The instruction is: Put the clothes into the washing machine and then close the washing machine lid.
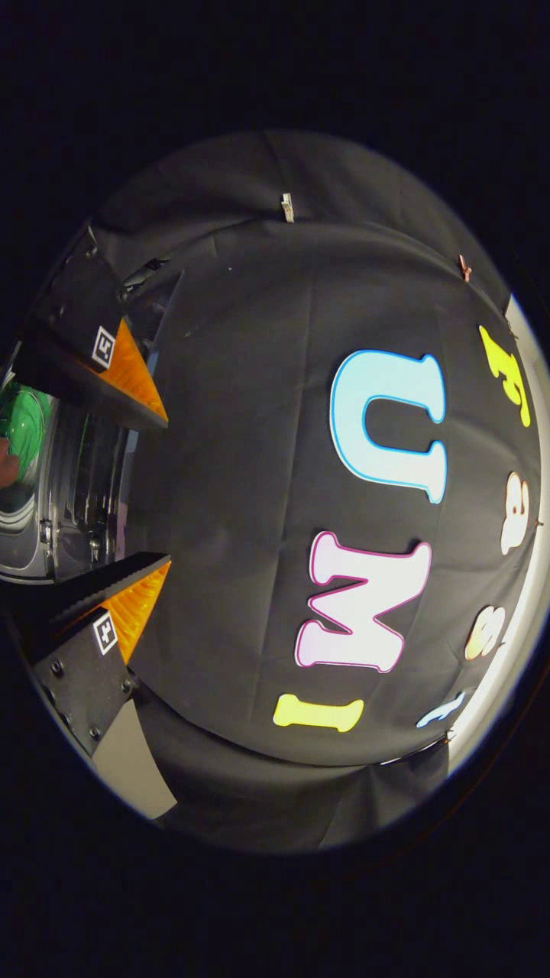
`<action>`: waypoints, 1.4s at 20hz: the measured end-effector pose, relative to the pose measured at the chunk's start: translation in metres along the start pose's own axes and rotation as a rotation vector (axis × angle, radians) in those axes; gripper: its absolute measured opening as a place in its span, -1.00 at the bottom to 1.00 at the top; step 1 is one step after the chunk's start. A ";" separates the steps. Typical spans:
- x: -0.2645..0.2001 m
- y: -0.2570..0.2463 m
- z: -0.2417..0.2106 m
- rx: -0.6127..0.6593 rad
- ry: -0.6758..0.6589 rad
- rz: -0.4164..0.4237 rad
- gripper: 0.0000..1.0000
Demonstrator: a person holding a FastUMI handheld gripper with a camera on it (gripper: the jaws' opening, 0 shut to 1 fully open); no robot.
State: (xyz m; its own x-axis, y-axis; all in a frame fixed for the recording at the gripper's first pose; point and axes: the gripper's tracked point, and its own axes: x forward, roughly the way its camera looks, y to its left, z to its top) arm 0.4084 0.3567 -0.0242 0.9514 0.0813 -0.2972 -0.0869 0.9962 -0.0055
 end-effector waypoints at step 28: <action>0.000 0.019 -0.021 0.141 -0.062 0.137 0.97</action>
State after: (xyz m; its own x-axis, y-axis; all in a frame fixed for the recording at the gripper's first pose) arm 0.3999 0.3753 -0.0446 0.9501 0.2141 -0.2267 -0.1788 0.9697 0.1665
